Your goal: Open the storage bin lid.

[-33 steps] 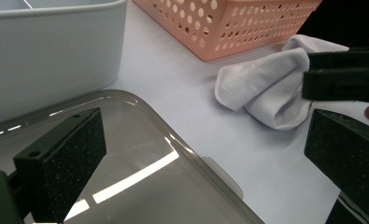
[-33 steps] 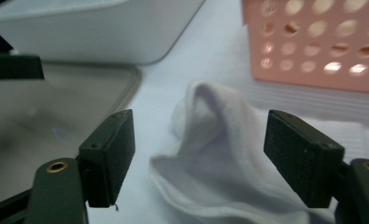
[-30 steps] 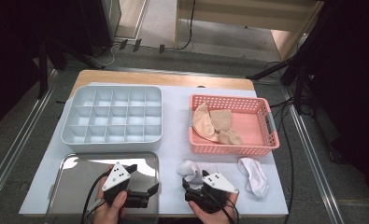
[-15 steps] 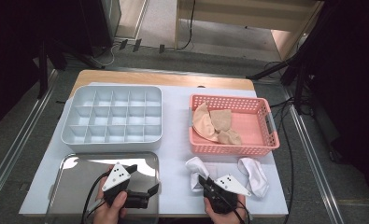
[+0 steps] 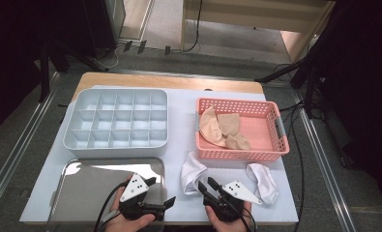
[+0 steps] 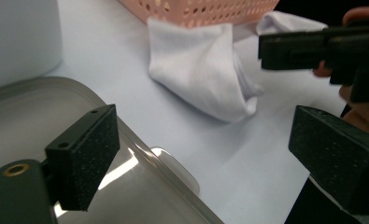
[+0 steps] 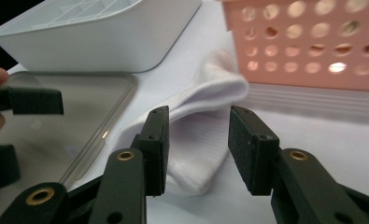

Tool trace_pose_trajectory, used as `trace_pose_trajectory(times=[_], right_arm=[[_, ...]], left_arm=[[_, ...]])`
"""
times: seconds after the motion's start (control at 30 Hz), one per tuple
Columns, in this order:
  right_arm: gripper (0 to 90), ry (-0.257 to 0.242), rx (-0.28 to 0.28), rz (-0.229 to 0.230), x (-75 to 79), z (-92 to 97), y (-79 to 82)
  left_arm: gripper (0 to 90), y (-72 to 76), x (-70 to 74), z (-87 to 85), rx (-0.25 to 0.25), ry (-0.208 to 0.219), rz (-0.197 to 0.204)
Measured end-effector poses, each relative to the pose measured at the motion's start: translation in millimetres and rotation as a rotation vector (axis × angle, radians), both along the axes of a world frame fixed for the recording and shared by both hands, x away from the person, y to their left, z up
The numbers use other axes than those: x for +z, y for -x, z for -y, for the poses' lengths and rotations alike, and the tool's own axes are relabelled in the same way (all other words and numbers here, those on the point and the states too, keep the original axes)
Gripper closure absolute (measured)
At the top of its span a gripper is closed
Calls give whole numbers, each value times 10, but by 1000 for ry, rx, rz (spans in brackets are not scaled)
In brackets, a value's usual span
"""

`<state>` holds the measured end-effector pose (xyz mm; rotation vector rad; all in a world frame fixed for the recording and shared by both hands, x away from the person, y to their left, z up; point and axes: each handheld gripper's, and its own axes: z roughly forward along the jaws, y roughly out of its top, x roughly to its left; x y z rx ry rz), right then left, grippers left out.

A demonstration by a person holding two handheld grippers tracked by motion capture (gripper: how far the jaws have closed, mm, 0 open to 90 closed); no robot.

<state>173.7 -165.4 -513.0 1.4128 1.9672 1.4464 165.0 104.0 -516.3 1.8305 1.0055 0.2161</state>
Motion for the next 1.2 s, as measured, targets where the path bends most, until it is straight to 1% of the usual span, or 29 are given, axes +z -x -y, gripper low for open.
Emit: trace_pose_trajectory(times=[0.03, 0.07, 0.1, 0.13, 0.17, 0.23, 0.27, 0.33, 0.4, 0.47, 0.5, 0.57, 0.6, 0.63, 0.67, 0.7, 0.77, 0.8, 0.83, 0.9, 0.93, 1.1, 1.2], right_arm=[[597, 5, -1, 7, 7, 32, 3], [597, 12, 1, 11, 10, 59, 8], [597, 7, 12, 6, 13, 79, 17], [592, 5, 35, 9, 10, 93, 19], [585, 10, 51, 2, 10, 95, 27], [584, 8, 78, -6, 8, 86, 53], [585, 11, 93, -8, 2, 71, 55], [595, 25, 98, -27, -20, 31, 52], [614, 38, 98, -53, -62, -7, 20], [639, 36, 100, -76, -101, -32, -9], [642, 37, 109, -78, -117, -46, -22], [646, 43, 120, -80, -136, -81, -33], [657, 46, 125, -84, -144, -102, -36], [678, 56, 129, -84, -153, -123, -38], [703, 75, 127, -82, -163, -142, -41], [749, 86, 128, -85, -172, -160, -45], [823, 94, 141, -95, -178, -166, -51], [855, 96, 136, -91, -171, -159, -51], [869, 89, 136, -88, -159, -144, -53], [874, 75, 128, -87, -127, -105, -48], [875, 74, 122, -78, -114, -77, -46], [873, 60, 76, -65, -60, 102, -22], [872, 37, 35, -56, -20, 219, -13]], left_arm=[[151, -7, -9, 15, -10, -1, -8], [155, -13, -11, 28, -10, -2, -15], [165, -22, -12, 40, -16, 9, -17], [188, -26, -5, 51, -18, 13, -14], [223, -27, 6, 65, -21, 20, -15], [250, -32, 25, 98, -35, 25, -9], [280, -36, 32, 119, -43, 28, -10], [324, -48, 40, 176, -53, 40, -7], [382, -76, 43, 247, -55, 15, -11], [429, -105, 32, 305, -46, 3, -24], [450, -120, 25, 331, -53, 5, -34], [483, -149, 14, 374, -56, -9, -38], [510, -163, 11, 389, -54, -25, -47], [544, -181, 2, 398, -38, -32, -54], [582, -202, -9, 393, -33, -30, -71], [632, -224, -23, 385, -34, -32, -87], [707, -258, -48, 369, -45, -24, -113], [748, -268, -53, 361, -53, -22, -122], [780, -272, -52, 352, -49, -26, -119], [833, -279, -44, 332, -48, -19, -118], [853, -281, -39, 324, -50, -16, -119], [894, -280, -25, 284, -47, -11, -104], [900, -277, 3, 247, -43, -3, -95]])
